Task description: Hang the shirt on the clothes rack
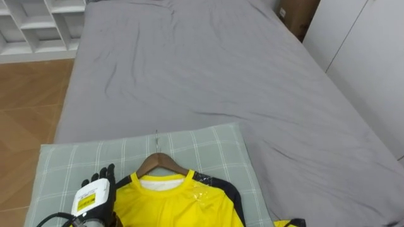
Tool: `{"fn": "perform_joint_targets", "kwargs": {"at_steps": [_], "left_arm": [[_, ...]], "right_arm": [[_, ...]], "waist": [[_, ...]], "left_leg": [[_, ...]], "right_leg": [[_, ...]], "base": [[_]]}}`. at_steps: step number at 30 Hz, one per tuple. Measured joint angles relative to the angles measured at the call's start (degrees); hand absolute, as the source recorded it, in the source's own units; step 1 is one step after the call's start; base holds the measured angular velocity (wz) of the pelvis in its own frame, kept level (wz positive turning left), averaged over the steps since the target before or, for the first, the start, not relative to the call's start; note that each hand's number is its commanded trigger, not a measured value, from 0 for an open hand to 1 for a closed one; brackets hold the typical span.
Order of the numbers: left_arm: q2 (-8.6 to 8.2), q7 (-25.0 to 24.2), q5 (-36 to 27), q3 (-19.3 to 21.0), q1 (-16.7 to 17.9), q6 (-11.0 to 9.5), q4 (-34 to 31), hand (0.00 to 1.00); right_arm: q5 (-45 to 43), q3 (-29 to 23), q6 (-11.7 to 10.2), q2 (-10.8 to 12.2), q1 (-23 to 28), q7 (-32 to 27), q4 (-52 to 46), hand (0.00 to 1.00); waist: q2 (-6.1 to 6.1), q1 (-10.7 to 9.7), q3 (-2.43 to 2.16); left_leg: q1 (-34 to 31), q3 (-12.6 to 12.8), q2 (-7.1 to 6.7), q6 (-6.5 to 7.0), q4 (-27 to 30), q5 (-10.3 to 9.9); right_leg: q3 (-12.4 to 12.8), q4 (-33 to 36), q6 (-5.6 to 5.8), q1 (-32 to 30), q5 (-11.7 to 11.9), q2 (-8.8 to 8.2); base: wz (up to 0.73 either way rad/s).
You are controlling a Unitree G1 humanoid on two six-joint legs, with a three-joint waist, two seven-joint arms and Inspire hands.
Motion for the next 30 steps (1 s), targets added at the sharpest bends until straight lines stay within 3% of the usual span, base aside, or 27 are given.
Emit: {"fn": "perform_joint_targets", "kwargs": {"at_steps": [12, 30], "left_arm": [[0.11, -0.2, -2.1, 0.0, 0.0, 0.0, 0.1, 0.0], [0.83, -2.8, -4.5, -0.2, -4.2, 0.1, 6.3, 0.0]], "right_arm": [[0.0, -1.8, -0.6, -0.2, 0.0, -0.5, 0.0, 0.0], [-2.0, -1.7, -0.4, -0.2, -1.1, -0.5, 0.2, 0.0]], "waist": [[0.29, -0.3, -0.04], [0.24, -1.2, -0.06]], "left_leg": [[0.0, 0.2, 0.04, 0.0, 0.0, 0.0], [-0.9, 0.5, 0.14, -0.01, 0.5, 0.1]], "right_leg": [[0.2, 0.2, -0.01, -0.2, 0.0, 0.01], [0.7, 1.0, -0.02, -1.3, 0.0, 0.08]], "base": [[0.0], [-0.01]]}}
